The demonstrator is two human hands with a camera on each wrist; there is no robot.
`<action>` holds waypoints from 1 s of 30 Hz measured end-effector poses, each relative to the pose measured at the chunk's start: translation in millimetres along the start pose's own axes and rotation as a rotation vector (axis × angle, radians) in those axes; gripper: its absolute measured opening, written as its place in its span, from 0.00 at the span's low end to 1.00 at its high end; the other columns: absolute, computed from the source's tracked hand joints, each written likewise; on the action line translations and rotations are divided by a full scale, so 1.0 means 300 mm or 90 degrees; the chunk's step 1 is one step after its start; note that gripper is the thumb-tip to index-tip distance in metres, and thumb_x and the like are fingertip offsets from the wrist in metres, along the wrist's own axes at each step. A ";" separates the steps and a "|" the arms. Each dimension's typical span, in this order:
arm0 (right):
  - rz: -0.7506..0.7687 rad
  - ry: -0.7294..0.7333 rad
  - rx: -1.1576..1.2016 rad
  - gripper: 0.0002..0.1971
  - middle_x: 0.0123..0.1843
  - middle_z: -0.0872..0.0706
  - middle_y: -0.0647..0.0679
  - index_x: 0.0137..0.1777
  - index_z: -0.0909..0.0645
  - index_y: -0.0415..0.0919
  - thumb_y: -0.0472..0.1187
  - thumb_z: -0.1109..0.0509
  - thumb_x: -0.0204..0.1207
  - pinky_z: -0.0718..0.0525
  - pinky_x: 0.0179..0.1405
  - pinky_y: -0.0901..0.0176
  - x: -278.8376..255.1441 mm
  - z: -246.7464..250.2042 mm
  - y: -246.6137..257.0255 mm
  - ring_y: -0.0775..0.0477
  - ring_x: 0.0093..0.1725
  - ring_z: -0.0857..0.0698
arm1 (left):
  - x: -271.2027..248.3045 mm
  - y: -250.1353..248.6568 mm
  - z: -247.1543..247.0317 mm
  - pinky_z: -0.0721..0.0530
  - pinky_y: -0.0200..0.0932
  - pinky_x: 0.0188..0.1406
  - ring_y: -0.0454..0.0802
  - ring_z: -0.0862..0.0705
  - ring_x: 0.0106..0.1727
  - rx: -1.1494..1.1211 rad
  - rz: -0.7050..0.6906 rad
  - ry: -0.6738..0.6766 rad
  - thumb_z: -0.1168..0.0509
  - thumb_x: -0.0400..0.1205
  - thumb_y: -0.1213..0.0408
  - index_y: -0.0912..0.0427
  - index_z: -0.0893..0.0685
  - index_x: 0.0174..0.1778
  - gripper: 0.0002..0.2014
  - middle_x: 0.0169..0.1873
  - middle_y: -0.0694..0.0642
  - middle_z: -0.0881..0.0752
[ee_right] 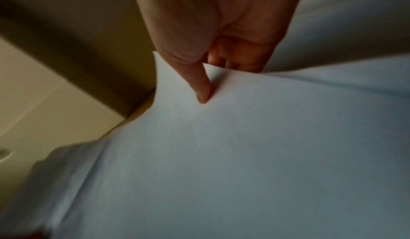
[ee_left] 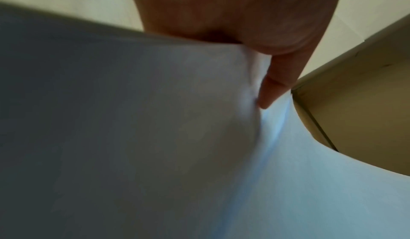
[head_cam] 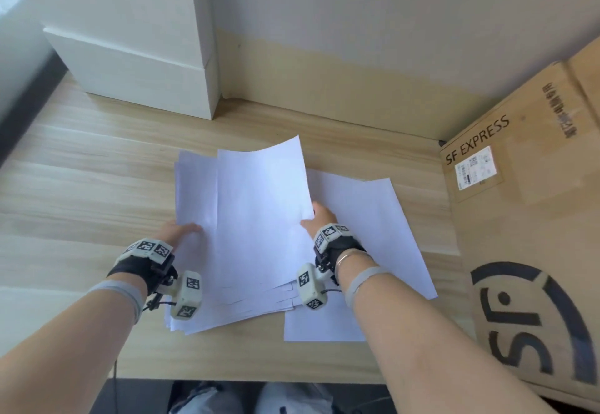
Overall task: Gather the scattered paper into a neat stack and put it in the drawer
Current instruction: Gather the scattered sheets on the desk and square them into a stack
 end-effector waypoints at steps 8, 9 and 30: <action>0.010 0.069 -0.118 0.19 0.66 0.18 0.38 0.69 0.30 0.38 0.39 0.37 0.79 0.19 0.59 0.51 -0.020 -0.172 0.077 0.35 0.64 0.18 | 0.008 0.010 -0.006 0.23 0.55 0.67 0.66 0.19 0.66 0.016 -0.042 -0.003 0.27 0.73 0.63 0.71 0.24 0.69 0.29 0.65 0.68 0.18; 0.020 0.080 -0.125 0.19 0.64 0.18 0.38 0.68 0.30 0.38 0.42 0.37 0.79 0.19 0.58 0.51 -0.022 -0.179 0.080 0.35 0.62 0.17 | 0.020 0.020 -0.003 0.22 0.54 0.65 0.67 0.18 0.64 0.018 -0.039 -0.013 0.26 0.72 0.65 0.71 0.22 0.67 0.28 0.62 0.68 0.17; -0.380 -0.137 -0.118 0.45 0.78 0.38 0.42 0.78 0.42 0.50 0.51 0.21 0.65 0.33 0.73 0.35 0.032 0.372 -0.551 0.35 0.78 0.37 | 0.038 -0.044 -0.113 0.18 0.59 0.54 0.61 0.17 0.43 -0.051 -0.059 0.091 0.31 0.76 0.70 0.68 0.20 0.59 0.16 0.33 0.59 0.13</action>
Point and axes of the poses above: each hand's wrist, its own x-axis towards the middle knuckle, its own z-axis out of the back of the hand, y = z × x, the point moved 5 cm from there along x, towards the middle knuckle
